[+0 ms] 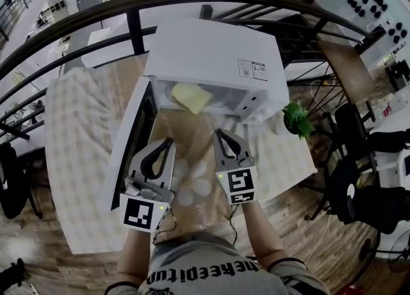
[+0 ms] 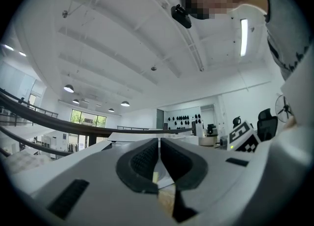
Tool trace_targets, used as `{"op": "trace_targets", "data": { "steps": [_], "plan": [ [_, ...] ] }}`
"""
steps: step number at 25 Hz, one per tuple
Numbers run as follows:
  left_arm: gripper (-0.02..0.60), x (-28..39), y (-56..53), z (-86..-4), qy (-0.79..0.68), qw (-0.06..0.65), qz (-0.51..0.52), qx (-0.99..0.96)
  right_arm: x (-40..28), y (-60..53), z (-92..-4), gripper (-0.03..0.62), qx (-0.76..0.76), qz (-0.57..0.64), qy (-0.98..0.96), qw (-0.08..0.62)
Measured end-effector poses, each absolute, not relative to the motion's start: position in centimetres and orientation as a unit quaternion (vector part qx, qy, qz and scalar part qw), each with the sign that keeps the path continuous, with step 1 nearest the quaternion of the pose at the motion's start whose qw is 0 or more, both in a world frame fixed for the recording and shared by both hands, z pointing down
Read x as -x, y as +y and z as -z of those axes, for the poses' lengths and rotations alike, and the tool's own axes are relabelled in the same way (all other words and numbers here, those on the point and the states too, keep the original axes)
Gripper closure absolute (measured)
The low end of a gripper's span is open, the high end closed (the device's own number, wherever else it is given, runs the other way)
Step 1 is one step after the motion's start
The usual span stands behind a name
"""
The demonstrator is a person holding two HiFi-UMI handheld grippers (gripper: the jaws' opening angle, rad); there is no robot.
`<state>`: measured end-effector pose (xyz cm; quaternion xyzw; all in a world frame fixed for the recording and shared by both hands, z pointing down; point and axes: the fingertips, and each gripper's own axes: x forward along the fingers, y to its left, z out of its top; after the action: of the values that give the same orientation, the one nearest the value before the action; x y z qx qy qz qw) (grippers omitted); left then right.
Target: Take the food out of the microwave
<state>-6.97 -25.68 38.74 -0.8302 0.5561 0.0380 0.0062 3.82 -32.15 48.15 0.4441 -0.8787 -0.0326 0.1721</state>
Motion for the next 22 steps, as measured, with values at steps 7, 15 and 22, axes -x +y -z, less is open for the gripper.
{"op": "trace_targets", "data": {
  "steps": [7, 15, 22],
  "plan": [
    [0.566, 7.9, -26.3, -39.8, 0.565, -0.004, -0.04, 0.824, -2.2, -34.4, -50.8, 0.552, -0.414, 0.093, -0.871, 0.247],
    [0.566, 7.9, -27.0, -41.7, 0.56, -0.037, -0.029, 0.827, -0.2, -36.3, -53.6, 0.499, -0.374, 0.14, -0.868, 0.296],
    [0.566, 7.8, -27.6, -42.4, 0.563, -0.046, -0.027, 0.824, 0.8, -37.5, -56.1, 0.465, -0.337, 0.199, -0.855, 0.341]
  ]
}}
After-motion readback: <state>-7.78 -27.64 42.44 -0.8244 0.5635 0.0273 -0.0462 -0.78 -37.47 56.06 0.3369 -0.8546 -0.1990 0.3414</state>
